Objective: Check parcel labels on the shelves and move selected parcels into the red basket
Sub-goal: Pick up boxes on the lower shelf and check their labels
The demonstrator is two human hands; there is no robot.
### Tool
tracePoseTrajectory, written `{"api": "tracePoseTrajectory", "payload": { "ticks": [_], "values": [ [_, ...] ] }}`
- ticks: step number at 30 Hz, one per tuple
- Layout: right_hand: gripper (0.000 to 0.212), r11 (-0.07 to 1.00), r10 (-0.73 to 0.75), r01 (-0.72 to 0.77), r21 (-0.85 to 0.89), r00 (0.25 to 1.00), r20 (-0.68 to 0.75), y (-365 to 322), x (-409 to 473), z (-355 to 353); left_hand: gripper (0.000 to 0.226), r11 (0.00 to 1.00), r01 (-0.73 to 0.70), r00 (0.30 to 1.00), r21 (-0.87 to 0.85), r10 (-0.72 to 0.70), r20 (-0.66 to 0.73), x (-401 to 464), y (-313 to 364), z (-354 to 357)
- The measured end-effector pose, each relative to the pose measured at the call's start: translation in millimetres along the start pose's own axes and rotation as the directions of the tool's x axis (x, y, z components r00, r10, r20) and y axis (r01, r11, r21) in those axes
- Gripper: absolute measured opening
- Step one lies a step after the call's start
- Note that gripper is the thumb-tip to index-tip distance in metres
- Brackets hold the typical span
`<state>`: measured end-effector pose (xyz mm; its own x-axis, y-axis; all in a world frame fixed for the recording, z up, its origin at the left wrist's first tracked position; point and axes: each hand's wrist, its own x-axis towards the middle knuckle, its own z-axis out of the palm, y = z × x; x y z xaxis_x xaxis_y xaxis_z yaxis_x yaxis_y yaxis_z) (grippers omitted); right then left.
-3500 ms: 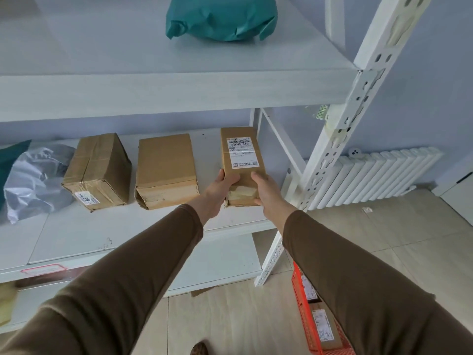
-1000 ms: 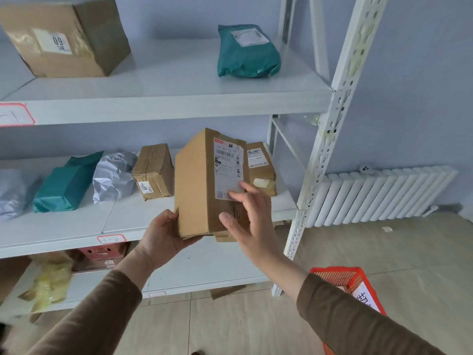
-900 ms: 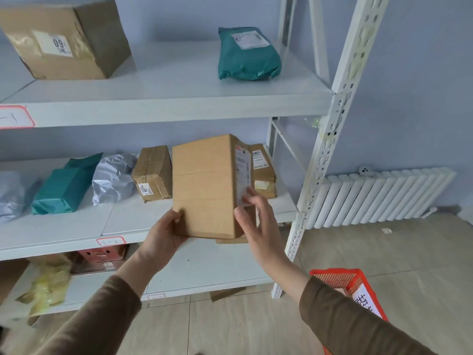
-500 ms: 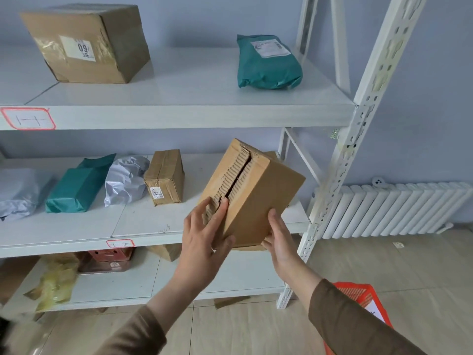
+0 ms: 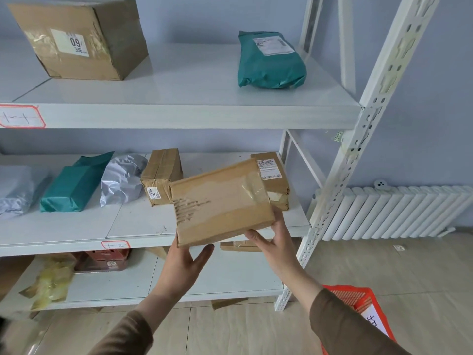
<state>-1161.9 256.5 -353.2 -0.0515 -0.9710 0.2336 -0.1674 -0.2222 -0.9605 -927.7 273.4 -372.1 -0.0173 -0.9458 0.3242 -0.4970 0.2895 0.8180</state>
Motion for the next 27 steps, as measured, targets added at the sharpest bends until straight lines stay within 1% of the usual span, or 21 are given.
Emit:
{"api": "tracePoseTrajectory", "payload": {
  "ticks": [3, 5, 7, 9, 11, 12, 13, 14, 15, 17, 18, 19, 20, 21, 22, 24, 26, 27],
  "values": [
    [0.057, 0.998, 0.048, -0.050, -0.047, 0.998, -0.047, -4, 3, -1, 0.047, 0.975, 0.089, 0.996, -0.203, -0.083, 0.037, 7, 4, -1],
    [0.056, 0.997, 0.042, -0.047, -0.067, 0.997, -0.062, -8, 5, -1, 0.034, 0.914, 0.174, 0.984, -0.365, -0.170, 0.046, 16, 7, 2],
    [0.050, 0.997, 0.001, -0.007, -0.080, 0.997, -0.077, -14, 6, 0, 0.025, 0.824, 0.292, 0.950, -0.486, -0.309, 0.047, 28, 10, 3],
    [0.040, 0.993, -0.051, 0.038, -0.114, 0.992, -0.115, -17, 8, 3, 0.027, 0.701, 0.411, 0.895, -0.583, -0.433, 0.111, 39, 7, 4],
    [0.032, 0.989, -0.089, 0.076, -0.125, 0.991, -0.103, -16, 9, 6, 0.033, 0.566, 0.494, 0.848, -0.660, -0.480, 0.223, 48, -4, 6],
    [0.026, 0.993, -0.088, 0.081, -0.090, 0.994, -0.069, -16, 9, 7, 0.037, 0.510, 0.524, 0.831, -0.682, -0.483, 0.277, 51, -12, 9],
    [0.029, 0.997, -0.075, 0.075, -0.037, 0.997, -0.019, -17, 9, 8, 0.042, 0.465, 0.553, 0.812, -0.691, -0.487, 0.323, 54, -17, 11],
    [0.044, 0.999, -0.050, 0.049, 0.024, 0.999, 0.023, -19, 9, 9, 0.046, 0.432, 0.579, 0.794, -0.692, -0.491, 0.358, 56, -21, 13],
    [0.063, 0.996, -0.004, -0.001, 0.094, 0.999, 0.046, -22, 10, 10, 0.048, 0.416, 0.597, 0.781, -0.687, -0.496, 0.379, 58, -26, 15],
    [0.100, 0.959, 0.183, -0.192, 0.210, 0.981, 0.061, -23, 17, 12, 0.051, 0.408, 0.615, 0.770, -0.675, -0.497, 0.401, 63, -32, 18],
    [0.110, 0.916, 0.294, -0.308, 0.256, 0.951, 0.090, -22, 22, 13, 0.052, 0.416, 0.620, 0.769, -0.665, -0.491, 0.410, 66, -35, 20],
    [0.110, 0.859, 0.393, -0.421, 0.291, 0.907, 0.151, -19, 26, 13, 0.053, 0.429, 0.621, 0.771, -0.655, -0.486, 0.412, 68, -37, 21],
    [0.102, 0.797, 0.466, -0.517, 0.312, 0.855, 0.227, -17, 30, 13, 0.053, 0.453, 0.616, 0.777, -0.644, -0.484, 0.402, 70, -36, 23],
    [0.087, 0.741, 0.511, -0.586, 0.327, 0.809, 0.290, -15, 34, 14, 0.053, 0.485, 0.607, 0.785, -0.630, -0.492, 0.377, 73, -36, 24],
    [0.073, 0.697, 0.533, -0.626, 0.349, 0.778, 0.331, -11, 38, 15, 0.053, 0.516, 0.602, 0.786, -0.610, -0.516, 0.340, 76, -35, 26],
    [0.058, 0.664, 0.540, -0.639, 0.388, 0.769, 0.342, -3, 47, 20, 0.063, 0.570, 0.587, 0.796, -0.575, -0.538, 0.279, 83, -33, 30],
    [0.047, 0.688, 0.537, -0.613, 0.389, 0.790, 0.295, 4, 59, 27, 0.078, 0.655, 0.557, 0.827, -0.511, -0.492, 0.271, 89, -33, 31],
    [0.042, 0.707, 0.539, -0.603, 0.369, 0.798, 0.270, 5, 66, 31, 0.077, 0.702, 0.542, 0.840, -0.462, -0.459, 0.289, 93, -32, 32]
  ]
}}
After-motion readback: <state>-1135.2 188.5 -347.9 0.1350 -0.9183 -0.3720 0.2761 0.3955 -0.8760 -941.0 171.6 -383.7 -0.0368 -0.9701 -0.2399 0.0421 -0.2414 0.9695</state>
